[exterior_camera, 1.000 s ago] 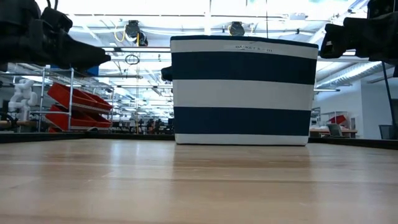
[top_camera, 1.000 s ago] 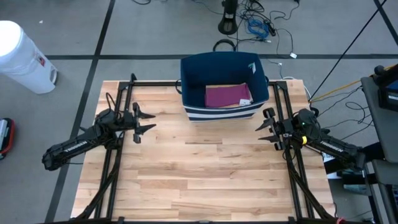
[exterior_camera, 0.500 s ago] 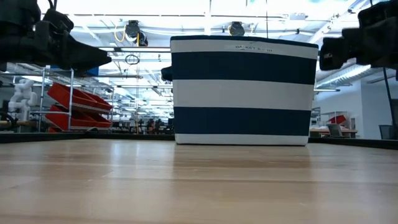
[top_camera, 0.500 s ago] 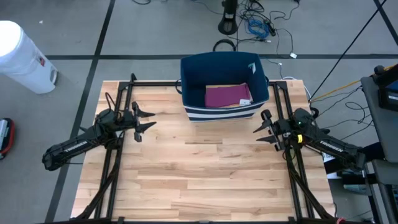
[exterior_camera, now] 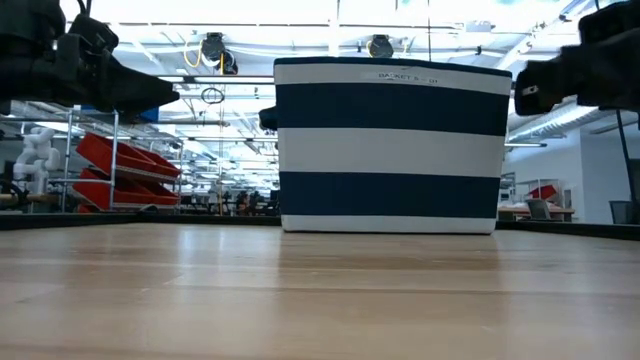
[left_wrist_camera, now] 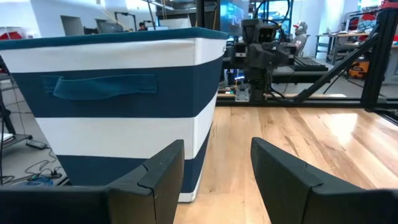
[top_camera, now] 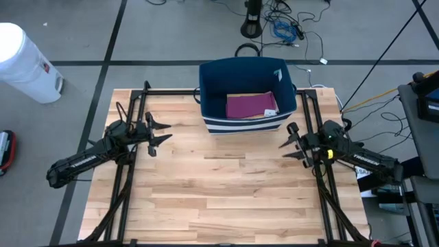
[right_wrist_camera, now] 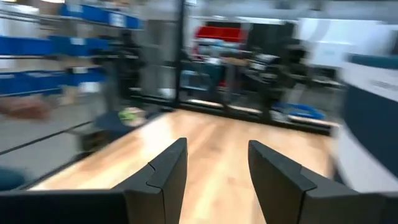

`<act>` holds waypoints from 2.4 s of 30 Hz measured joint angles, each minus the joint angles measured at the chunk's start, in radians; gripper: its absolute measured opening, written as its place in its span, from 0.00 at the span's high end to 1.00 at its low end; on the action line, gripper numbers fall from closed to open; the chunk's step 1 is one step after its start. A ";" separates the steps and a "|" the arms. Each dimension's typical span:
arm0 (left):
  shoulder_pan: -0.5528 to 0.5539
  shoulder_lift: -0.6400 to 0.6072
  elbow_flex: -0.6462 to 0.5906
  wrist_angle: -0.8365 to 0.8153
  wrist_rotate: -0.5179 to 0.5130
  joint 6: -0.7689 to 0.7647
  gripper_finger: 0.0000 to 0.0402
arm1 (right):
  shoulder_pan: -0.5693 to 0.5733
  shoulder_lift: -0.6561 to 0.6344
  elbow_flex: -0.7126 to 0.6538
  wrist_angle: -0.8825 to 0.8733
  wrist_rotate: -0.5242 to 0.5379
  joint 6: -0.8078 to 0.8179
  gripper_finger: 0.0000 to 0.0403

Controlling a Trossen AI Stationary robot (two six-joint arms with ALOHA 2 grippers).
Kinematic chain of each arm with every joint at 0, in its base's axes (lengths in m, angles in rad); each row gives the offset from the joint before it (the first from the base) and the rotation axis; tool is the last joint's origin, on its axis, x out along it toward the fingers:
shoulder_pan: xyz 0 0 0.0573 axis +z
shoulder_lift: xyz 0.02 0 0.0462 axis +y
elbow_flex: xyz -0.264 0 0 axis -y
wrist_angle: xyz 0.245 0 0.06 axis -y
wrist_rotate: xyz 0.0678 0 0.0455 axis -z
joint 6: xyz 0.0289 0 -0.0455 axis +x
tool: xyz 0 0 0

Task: Fold towel
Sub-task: Return to Home Position

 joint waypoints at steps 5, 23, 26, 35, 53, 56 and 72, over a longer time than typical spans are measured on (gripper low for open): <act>0.000 0.000 0.000 0.000 0.000 0.000 0.52 | 0.000 0.000 0.000 -0.057 0.157 0.035 0.61; 0.000 0.000 0.000 0.000 0.000 0.001 0.52 | 0.004 0.005 0.000 -0.053 0.227 0.086 0.61; 0.000 0.000 0.000 0.000 0.000 0.000 0.52 | 0.004 0.005 0.000 -0.053 0.219 0.087 0.61; 0.000 0.000 0.000 0.000 0.000 0.000 0.52 | 0.004 0.005 0.000 -0.052 0.220 0.268 0.61; 0.000 0.000 0.000 0.000 0.000 0.000 0.52 | 0.004 0.005 0.000 -0.052 0.220 0.289 0.61; 0.000 0.000 0.000 0.000 0.000 0.000 0.52 | 0.004 0.005 0.000 -0.052 0.220 0.289 0.61; 0.000 0.000 0.000 0.000 0.000 0.000 0.52 | 0.004 0.005 0.000 -0.052 0.220 0.289 0.61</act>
